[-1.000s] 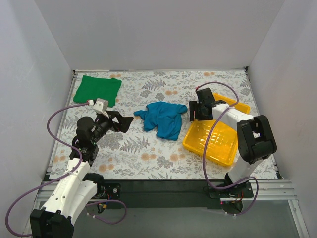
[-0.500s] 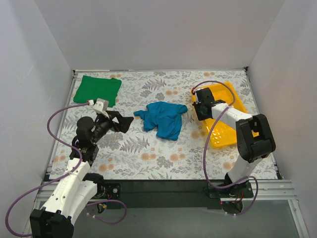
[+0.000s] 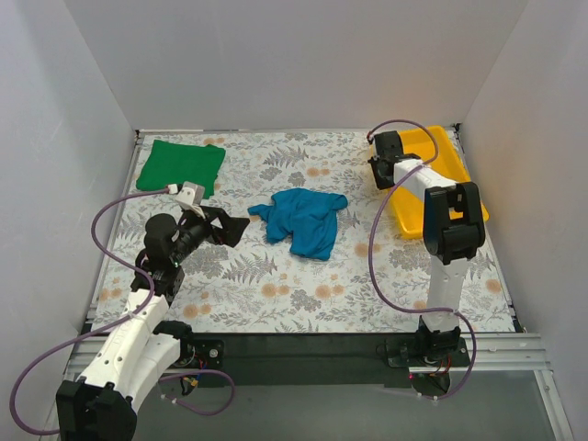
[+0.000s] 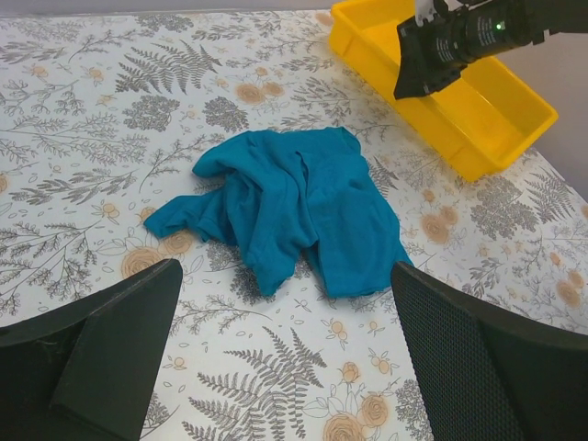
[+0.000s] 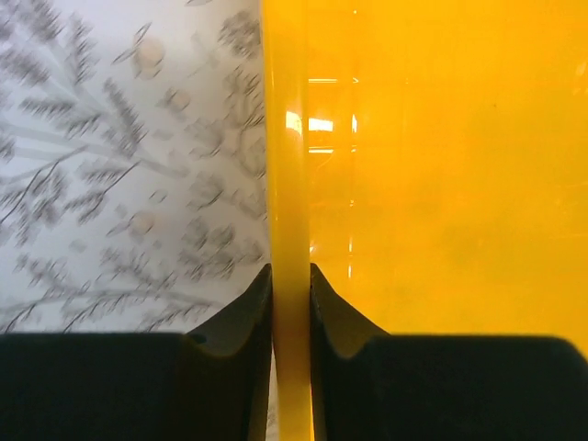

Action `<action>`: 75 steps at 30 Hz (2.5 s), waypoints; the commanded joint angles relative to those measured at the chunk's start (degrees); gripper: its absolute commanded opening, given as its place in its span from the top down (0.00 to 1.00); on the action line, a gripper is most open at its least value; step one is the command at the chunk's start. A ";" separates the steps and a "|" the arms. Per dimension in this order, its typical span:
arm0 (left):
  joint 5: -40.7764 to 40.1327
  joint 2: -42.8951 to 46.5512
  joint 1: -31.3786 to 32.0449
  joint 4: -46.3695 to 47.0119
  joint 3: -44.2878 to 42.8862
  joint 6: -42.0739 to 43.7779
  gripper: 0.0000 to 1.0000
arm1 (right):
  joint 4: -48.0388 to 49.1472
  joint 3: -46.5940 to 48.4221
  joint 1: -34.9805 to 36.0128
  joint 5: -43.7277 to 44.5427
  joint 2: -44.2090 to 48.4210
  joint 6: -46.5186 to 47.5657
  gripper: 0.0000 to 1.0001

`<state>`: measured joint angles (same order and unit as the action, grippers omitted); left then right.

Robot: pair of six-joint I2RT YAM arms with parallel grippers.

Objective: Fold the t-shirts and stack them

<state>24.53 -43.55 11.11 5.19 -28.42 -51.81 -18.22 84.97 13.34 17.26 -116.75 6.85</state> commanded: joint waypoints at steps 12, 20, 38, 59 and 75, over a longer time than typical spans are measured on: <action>1.04 -1.98 0.40 0.61 0.30 1.27 0.03 | 0.38 22.95 -7.10 7.26 -13.50 1.76 0.88; 1.48 -2.07 0.40 0.70 0.30 1.27 0.03 | 0.46 26.21 -7.98 5.68 -14.82 3.69 0.61; 4.73 -12.77 4.17 1.41 -3.47 -9.69 0.14 | 1.70 -7.86 -2.10 -30.72 26.79 23.99 0.05; -28.04 -46.36 21.58 -17.40 -29.84 1.89 0.53 | 4.51 -45.68 -7.18 -75.95 52.24 28.83 0.02; -25.51 -51.92 21.58 -20.75 -38.20 5.23 1.00 | 5.12 -43.07 -6.07 -77.31 46.81 24.98 0.08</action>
<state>-1.06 -100.07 32.49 -15.66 -63.57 -47.72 -14.72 39.42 3.99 -60.12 -66.74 34.59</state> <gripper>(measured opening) 0.018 0.970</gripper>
